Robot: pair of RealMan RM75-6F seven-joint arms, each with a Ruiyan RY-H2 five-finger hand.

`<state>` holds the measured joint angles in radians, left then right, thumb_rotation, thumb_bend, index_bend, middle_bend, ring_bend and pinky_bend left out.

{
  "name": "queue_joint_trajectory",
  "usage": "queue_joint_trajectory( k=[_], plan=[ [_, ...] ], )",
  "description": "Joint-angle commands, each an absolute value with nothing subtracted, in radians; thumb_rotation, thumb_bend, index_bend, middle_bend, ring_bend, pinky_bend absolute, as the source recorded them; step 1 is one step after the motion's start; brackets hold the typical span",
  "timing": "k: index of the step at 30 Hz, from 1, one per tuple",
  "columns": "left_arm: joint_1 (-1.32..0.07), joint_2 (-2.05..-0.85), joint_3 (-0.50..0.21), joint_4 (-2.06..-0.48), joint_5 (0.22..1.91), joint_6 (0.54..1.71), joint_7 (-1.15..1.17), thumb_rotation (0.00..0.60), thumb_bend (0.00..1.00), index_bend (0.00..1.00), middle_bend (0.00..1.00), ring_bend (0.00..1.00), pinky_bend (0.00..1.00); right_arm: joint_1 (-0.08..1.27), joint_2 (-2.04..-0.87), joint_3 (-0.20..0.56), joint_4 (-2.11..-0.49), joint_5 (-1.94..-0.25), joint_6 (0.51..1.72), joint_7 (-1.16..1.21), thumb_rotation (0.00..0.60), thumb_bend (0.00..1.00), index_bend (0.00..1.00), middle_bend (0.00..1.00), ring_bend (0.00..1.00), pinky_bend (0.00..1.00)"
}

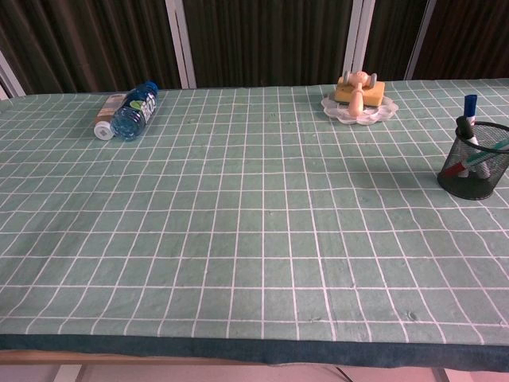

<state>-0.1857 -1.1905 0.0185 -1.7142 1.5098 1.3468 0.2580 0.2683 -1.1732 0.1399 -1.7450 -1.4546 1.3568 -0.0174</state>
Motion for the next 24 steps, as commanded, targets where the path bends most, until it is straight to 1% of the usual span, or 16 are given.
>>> queue_joint_trajectory(
  k=[1, 2, 5, 7, 8, 11, 13, 17, 19, 24],
  plan=[
    [-0.186, -1.190, 0.019, -1.715, 1.509, 1.345, 0.259, 0.600, 0.39, 0.08, 0.00, 0.05, 0.35, 0.321, -1.191, 0.224, -1.761, -1.311, 1.314, -0.157, 0.600, 0.06, 0.28, 0.51, 0.58, 0.52],
    [-0.187, -1.190, 0.019, -1.715, 1.509, 1.344, 0.259, 0.600, 0.39, 0.08, 0.00, 0.05, 0.35, 0.331, -1.195, 0.235, -1.759, -1.285, 1.300, -0.170, 0.600, 0.06, 0.29, 0.57, 0.64, 0.56],
    [-0.189, -1.192, 0.019, -1.715, 1.509, 1.341, 0.262, 0.600, 0.39, 0.08, 0.00, 0.05, 0.35, 0.364, -1.209, 0.261, -1.740, -1.226, 1.267, -0.206, 0.600, 0.06, 0.34, 0.78, 0.86, 0.77],
    [-0.189, -1.193, 0.019, -1.714, 1.507, 1.339, 0.264, 0.600, 0.39, 0.08, 0.00, 0.04, 0.35, 0.388, -1.224, 0.277, -1.719, -1.189, 1.247, -0.237, 0.600, 0.06, 0.39, 0.88, 0.95, 0.87],
    [-0.189, -1.193, 0.019, -1.714, 1.506, 1.339, 0.265, 0.600, 0.39, 0.08, 0.00, 0.04, 0.35, 0.393, -1.227, 0.279, -1.714, -1.184, 1.243, -0.243, 0.600, 0.06, 0.40, 0.90, 0.97, 0.90],
    [-0.189, -1.194, 0.018, -1.714, 1.504, 1.338, 0.266, 0.600, 0.39, 0.08, 0.00, 0.04, 0.35, 0.405, -1.234, 0.284, -1.705, -1.170, 1.235, -0.259, 0.600, 0.06, 0.44, 0.96, 1.00, 0.97],
    [-0.190, -1.194, 0.018, -1.714, 1.503, 1.337, 0.266, 0.600, 0.39, 0.08, 0.00, 0.04, 0.35, 0.429, -1.248, 0.293, -1.688, -1.142, 1.212, -0.287, 0.600, 0.06, 0.50, 1.00, 1.00, 1.00],
    [-0.191, -1.193, 0.017, -1.713, 1.503, 1.337, 0.262, 0.600, 0.39, 0.08, 0.00, 0.05, 0.35, 0.472, -1.275, 0.299, -1.669, -1.090, 1.167, -0.333, 0.600, 0.07, 0.54, 1.00, 1.00, 1.00],
    [-0.191, -1.192, 0.017, -1.712, 1.502, 1.336, 0.258, 0.600, 0.39, 0.08, 0.00, 0.05, 0.35, 0.493, -1.292, 0.291, -1.661, -1.071, 1.146, -0.362, 0.600, 0.10, 0.56, 1.00, 1.00, 1.00],
    [-0.191, -1.191, 0.018, -1.712, 1.504, 1.337, 0.252, 0.600, 0.39, 0.08, 0.00, 0.05, 0.35, 0.520, -1.321, 0.280, -1.632, -1.001, 1.134, -0.442, 0.600, 0.14, 0.59, 1.00, 1.00, 1.00]
  ],
)
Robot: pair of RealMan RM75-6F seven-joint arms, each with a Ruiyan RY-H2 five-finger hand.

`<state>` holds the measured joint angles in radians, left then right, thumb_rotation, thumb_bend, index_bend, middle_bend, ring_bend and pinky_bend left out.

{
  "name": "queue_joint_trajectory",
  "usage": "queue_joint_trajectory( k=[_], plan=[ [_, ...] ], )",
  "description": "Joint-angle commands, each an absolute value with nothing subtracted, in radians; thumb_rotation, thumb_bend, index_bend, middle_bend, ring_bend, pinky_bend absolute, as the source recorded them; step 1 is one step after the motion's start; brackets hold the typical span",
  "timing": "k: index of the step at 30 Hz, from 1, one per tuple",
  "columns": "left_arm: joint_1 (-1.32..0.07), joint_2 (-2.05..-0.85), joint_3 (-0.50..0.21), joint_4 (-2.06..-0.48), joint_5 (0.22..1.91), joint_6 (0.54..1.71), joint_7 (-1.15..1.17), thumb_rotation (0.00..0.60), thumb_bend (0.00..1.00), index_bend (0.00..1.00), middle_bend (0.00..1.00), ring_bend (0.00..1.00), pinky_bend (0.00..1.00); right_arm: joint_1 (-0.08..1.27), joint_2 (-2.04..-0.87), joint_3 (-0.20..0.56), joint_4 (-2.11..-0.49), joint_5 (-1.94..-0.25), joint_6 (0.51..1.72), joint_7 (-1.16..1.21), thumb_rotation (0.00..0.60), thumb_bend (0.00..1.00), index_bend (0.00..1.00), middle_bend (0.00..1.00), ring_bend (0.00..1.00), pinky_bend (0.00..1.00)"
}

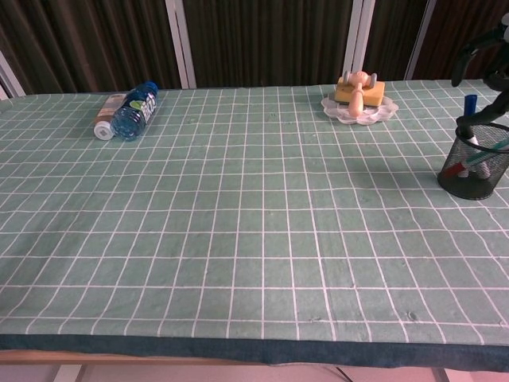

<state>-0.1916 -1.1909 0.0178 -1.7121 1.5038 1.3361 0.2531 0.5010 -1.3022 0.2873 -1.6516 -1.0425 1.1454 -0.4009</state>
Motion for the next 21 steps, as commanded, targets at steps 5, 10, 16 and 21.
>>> queue_joint_trajectory(
  k=[5, 10, 16, 21],
  plan=[
    [-0.192, -1.191, 0.017, -1.712, 1.503, 1.337, 0.252, 0.600, 0.39, 0.08, 0.00, 0.05, 0.35, 0.536, -1.328, 0.272, -1.608, -0.933, 1.115, -0.482, 0.600, 0.20, 0.60, 1.00, 1.00, 1.00],
    [-0.192, -1.192, 0.018, -1.712, 1.503, 1.336, 0.255, 0.600, 0.39, 0.08, 0.00, 0.05, 0.35, 0.548, -1.336, 0.268, -1.573, -0.875, 1.105, -0.505, 0.600, 0.27, 0.61, 1.00, 1.00, 1.00],
    [-0.193, -1.193, 0.019, -1.712, 1.503, 1.335, 0.260, 0.600, 0.39, 0.08, 0.00, 0.05, 0.35, 0.563, -1.351, 0.268, -1.519, -0.844, 1.075, -0.482, 0.600, 0.34, 0.61, 1.00, 1.00, 1.00],
    [-0.194, -1.195, 0.020, -1.713, 1.503, 1.333, 0.264, 0.600, 0.39, 0.08, 0.00, 0.05, 0.35, 0.571, -1.369, 0.267, -1.478, -0.854, 1.068, -0.448, 0.600, 0.40, 0.61, 1.00, 1.00, 1.00]
  ],
)
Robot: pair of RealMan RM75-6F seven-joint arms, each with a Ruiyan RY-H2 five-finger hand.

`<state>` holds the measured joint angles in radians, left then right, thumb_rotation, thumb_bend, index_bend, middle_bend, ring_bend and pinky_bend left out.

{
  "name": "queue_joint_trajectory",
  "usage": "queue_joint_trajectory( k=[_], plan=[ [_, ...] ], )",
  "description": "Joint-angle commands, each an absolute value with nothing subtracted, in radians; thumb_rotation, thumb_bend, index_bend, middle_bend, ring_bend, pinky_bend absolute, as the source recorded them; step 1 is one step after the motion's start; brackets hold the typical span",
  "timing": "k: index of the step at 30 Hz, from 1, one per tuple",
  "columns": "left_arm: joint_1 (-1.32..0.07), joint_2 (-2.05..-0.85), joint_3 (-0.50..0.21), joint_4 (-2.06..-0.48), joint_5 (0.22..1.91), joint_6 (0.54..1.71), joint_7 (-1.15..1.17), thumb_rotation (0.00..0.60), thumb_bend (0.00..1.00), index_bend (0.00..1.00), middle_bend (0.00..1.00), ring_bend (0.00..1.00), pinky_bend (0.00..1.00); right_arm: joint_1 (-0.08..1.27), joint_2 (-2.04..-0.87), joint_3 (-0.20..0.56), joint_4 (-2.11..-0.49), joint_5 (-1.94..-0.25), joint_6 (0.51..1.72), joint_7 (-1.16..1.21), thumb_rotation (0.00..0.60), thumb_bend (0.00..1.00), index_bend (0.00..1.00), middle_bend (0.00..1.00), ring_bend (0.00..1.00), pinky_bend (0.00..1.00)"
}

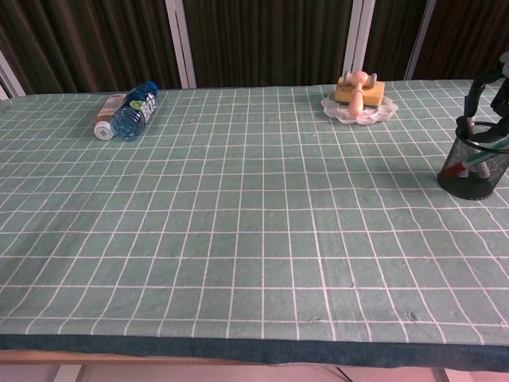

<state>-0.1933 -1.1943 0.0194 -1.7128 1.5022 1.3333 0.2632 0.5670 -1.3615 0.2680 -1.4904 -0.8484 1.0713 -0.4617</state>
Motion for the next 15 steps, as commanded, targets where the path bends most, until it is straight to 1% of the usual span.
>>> queue_joint_trajectory(
  k=[1, 7, 15],
  plan=[
    [-0.194, -1.195, 0.020, -1.713, 1.503, 1.333, 0.264, 0.600, 0.39, 0.08, 0.00, 0.05, 0.35, 0.571, -1.370, 0.266, -1.475, -0.856, 1.068, -0.444, 0.600, 0.41, 0.61, 1.00, 1.00, 1.00],
    [-0.193, -1.195, 0.021, -1.714, 1.503, 1.333, 0.265, 0.600, 0.39, 0.08, 0.00, 0.05, 0.35, 0.568, -1.369, 0.256, -1.468, -0.865, 1.076, -0.434, 0.600, 0.46, 0.60, 1.00, 1.00, 1.00],
    [-0.193, -1.196, 0.022, -1.715, 1.503, 1.333, 0.269, 0.600, 0.39, 0.08, 0.00, 0.04, 0.35, 0.581, -1.396, 0.256, -1.423, -0.872, 1.074, -0.422, 0.600, 0.46, 0.60, 1.00, 1.00, 1.00]
  ],
)
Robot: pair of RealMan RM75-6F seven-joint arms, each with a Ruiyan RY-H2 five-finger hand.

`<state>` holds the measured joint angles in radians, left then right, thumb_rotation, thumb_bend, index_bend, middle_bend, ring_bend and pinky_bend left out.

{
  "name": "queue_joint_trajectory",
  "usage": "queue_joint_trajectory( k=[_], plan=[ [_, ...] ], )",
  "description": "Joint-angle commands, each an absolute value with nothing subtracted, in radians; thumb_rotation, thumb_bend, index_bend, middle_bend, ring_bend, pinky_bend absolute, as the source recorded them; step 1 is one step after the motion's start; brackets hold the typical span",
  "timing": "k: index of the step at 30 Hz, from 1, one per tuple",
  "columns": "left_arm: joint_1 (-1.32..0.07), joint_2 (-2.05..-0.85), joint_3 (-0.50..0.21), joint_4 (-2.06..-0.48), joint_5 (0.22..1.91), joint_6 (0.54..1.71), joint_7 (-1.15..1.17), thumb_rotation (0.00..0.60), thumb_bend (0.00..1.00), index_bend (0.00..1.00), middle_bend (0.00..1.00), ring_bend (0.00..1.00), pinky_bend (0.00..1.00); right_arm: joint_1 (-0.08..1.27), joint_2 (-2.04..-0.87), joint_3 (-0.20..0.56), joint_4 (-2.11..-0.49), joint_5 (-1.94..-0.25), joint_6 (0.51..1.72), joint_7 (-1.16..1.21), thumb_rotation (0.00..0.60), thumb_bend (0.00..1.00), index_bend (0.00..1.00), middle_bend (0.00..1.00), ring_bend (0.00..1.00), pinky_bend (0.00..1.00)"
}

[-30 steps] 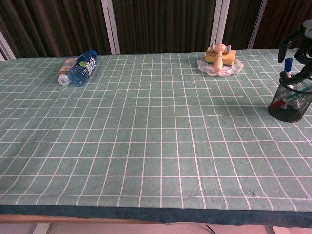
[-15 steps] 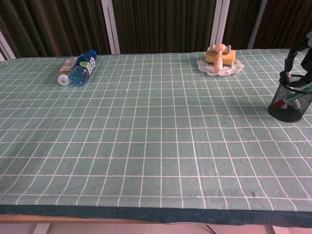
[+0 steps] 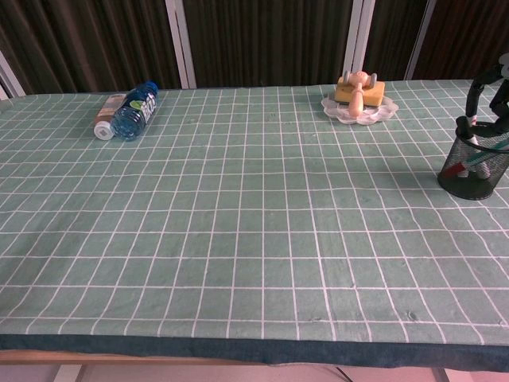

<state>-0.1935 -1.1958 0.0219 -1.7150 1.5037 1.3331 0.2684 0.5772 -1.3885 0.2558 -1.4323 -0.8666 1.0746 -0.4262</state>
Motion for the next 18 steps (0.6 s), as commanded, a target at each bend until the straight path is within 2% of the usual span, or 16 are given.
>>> queue_joint_trajectory(
  k=[1, 13, 18],
  plan=[
    [-0.193, -1.196, 0.022, -1.715, 1.503, 1.333, 0.269, 0.600, 0.39, 0.08, 0.00, 0.05, 0.35, 0.582, -1.399, 0.255, -1.420, -0.874, 1.075, -0.419, 0.600, 0.46, 0.60, 1.00, 1.00, 1.00],
    [-0.191, -1.194, 0.022, -1.715, 1.504, 1.337, 0.267, 0.600, 0.39, 0.08, 0.00, 0.05, 0.35, 0.588, -1.414, 0.239, -1.404, -0.885, 1.066, -0.424, 0.600, 0.47, 0.59, 1.00, 1.00, 1.00],
    [-0.191, -1.195, 0.022, -1.715, 1.503, 1.339, 0.269, 0.600, 0.39, 0.08, 0.00, 0.05, 0.35, 0.589, -1.418, 0.238, -1.393, -0.880, 1.062, -0.421, 0.600, 0.51, 0.61, 1.00, 1.00, 1.00]
  ],
)
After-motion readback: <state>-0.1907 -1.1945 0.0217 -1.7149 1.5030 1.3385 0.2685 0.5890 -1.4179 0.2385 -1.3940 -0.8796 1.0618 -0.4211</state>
